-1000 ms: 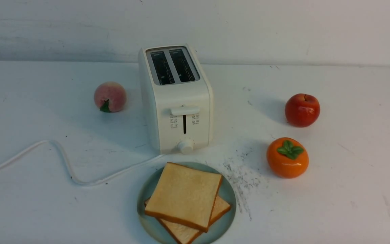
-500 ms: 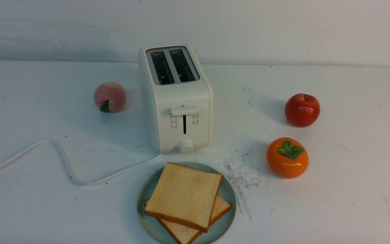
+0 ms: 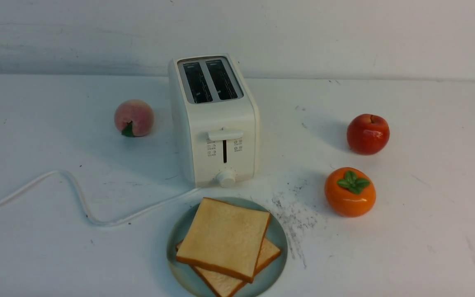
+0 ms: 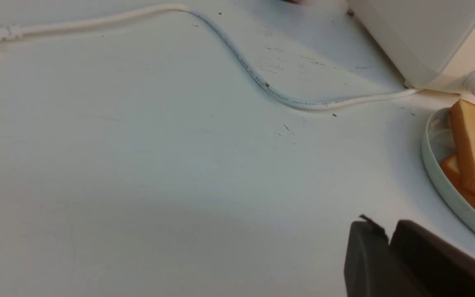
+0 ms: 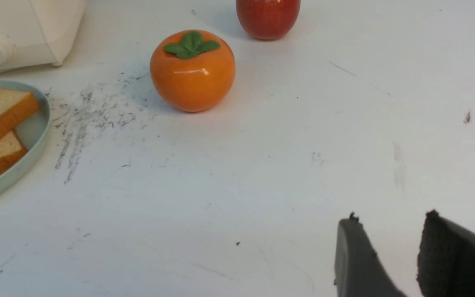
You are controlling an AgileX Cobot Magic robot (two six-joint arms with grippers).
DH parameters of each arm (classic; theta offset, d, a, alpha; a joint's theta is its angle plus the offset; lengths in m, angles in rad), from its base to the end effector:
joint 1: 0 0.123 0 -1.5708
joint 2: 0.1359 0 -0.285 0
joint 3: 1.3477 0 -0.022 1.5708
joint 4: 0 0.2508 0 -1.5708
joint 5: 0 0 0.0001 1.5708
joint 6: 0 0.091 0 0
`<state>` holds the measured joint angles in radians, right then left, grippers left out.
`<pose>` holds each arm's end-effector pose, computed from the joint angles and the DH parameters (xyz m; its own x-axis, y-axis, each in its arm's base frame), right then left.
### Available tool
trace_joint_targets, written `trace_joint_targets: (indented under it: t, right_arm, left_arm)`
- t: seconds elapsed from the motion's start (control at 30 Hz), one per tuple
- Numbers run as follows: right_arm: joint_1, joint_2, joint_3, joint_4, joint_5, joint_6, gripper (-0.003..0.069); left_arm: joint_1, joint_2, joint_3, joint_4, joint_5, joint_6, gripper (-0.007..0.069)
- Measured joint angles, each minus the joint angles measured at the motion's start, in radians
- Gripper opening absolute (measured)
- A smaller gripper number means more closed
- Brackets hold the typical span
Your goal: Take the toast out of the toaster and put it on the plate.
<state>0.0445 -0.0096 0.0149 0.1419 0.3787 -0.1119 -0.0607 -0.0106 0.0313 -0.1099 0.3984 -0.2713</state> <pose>0.0521 0.0071 0.1750 -0.2907 0.0071 -0.9568 -0.0886 0.9955 0.0343 0.0517 -0.0070 0.1677 -0.3377 -0.3439 -0.8762 -0.0238 0.9337 -0.3573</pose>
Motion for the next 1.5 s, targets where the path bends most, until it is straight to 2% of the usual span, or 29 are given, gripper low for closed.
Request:
trace_joint_targets:
  t: [1.5]
  right_arm:
    - [0.000, 0.000, 0.000, 0.000, 0.000, 0.000, 0.0240]
  left_arm:
    - [0.000, 0.000, 0.000, 0.000, 0.000, 0.000, 0.0111]
